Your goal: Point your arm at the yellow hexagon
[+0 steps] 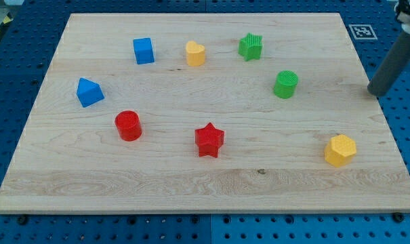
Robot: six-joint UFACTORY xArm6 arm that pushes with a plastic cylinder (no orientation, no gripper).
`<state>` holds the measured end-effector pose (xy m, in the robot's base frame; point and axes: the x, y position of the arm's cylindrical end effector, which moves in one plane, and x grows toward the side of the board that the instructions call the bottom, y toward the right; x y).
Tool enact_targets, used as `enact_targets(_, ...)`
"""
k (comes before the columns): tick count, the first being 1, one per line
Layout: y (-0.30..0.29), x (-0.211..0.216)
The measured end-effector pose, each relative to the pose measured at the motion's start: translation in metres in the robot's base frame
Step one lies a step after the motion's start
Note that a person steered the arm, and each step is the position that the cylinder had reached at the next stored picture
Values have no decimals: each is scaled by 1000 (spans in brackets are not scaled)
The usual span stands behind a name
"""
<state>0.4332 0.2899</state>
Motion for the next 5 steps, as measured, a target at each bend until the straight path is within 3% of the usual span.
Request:
enact_targets(1,-30,43)
enact_targets(2,-39,53)
enact_targets(5,-60,46)
